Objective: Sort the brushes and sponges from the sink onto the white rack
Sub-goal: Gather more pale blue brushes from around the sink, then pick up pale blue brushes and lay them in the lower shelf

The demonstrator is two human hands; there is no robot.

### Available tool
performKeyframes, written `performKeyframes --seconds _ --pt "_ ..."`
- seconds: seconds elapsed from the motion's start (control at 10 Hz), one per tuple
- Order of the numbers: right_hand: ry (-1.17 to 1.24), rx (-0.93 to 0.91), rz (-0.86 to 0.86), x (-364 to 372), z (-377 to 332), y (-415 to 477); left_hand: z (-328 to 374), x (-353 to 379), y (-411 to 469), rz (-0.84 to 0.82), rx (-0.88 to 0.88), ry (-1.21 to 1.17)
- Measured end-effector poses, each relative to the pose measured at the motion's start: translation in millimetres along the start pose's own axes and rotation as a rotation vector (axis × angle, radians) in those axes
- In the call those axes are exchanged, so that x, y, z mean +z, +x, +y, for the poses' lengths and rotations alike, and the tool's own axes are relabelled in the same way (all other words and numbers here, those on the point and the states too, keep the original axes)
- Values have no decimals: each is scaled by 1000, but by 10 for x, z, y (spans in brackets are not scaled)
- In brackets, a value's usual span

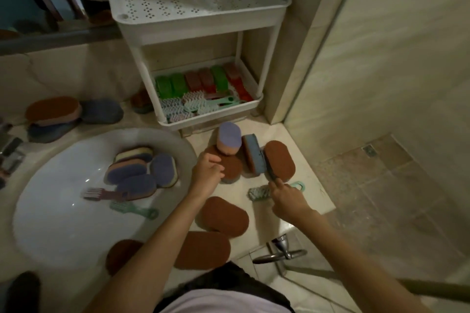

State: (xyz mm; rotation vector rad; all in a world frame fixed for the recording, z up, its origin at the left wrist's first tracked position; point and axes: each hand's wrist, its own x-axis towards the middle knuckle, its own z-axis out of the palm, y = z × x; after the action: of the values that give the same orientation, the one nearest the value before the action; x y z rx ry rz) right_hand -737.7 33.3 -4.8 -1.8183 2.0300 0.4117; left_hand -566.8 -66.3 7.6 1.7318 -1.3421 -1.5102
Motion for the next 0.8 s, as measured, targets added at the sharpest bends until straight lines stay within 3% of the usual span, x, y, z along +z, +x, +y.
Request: performKeyframes --seconds 0.3,0.4,0.6,0.8 --pt "-47 56 38 29 24 2 -104 -155 -162 -14 37 -3" --pt "25 62 158 -74 -87 -57 -137 -335 -138 -17 11 -74" --pt "175 -141 375 -484 -730 56 -355 -795 -107 103 -60 -197" --pt "215 -257 161 -699 -1596 440 -795 -1479 41 320 -291 -392"
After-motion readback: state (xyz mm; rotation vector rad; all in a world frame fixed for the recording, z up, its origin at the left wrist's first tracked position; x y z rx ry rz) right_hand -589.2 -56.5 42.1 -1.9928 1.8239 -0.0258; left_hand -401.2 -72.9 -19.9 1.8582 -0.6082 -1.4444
